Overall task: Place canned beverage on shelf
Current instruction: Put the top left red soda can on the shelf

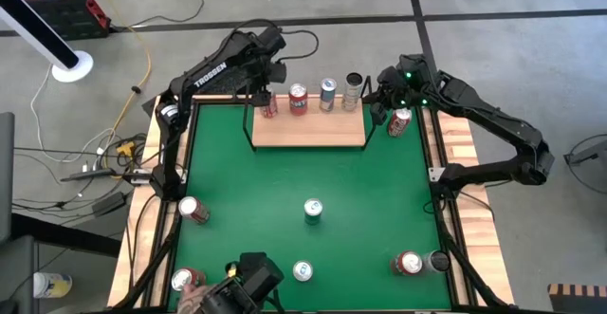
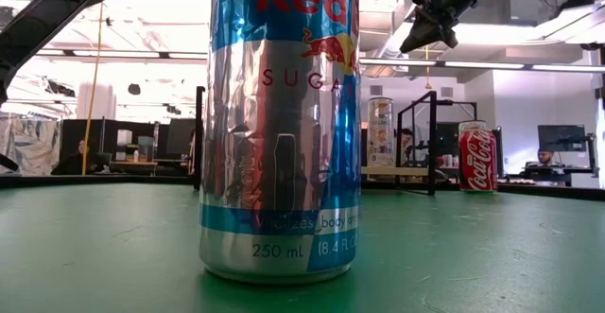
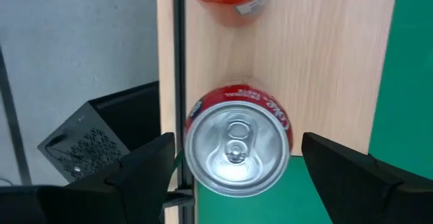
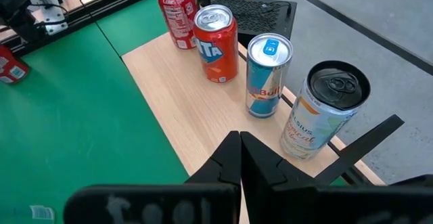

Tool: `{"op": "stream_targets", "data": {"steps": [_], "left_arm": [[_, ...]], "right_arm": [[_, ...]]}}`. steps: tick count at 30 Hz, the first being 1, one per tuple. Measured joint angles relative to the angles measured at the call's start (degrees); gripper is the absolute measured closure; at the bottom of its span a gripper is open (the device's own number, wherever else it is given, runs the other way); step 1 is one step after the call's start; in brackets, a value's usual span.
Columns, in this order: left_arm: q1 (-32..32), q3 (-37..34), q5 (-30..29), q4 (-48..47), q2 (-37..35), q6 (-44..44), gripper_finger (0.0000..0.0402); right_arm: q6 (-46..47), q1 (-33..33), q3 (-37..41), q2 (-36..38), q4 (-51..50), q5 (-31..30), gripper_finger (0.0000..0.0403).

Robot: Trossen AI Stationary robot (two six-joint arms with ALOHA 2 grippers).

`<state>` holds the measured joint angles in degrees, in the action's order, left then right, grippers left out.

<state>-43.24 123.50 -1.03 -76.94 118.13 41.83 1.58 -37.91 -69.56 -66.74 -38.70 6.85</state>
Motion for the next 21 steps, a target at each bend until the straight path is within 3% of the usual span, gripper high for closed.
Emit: {"op": "stream_targets", "data": {"steps": [21], "left_arm": [[-0.99, -0.02, 2.95, 0.2, 0.04, 0.12, 0.0096]], "right_arm": [[-0.58, 0.02, 0.0, 0.0, 0.11, 0.63, 0.0378]]}}
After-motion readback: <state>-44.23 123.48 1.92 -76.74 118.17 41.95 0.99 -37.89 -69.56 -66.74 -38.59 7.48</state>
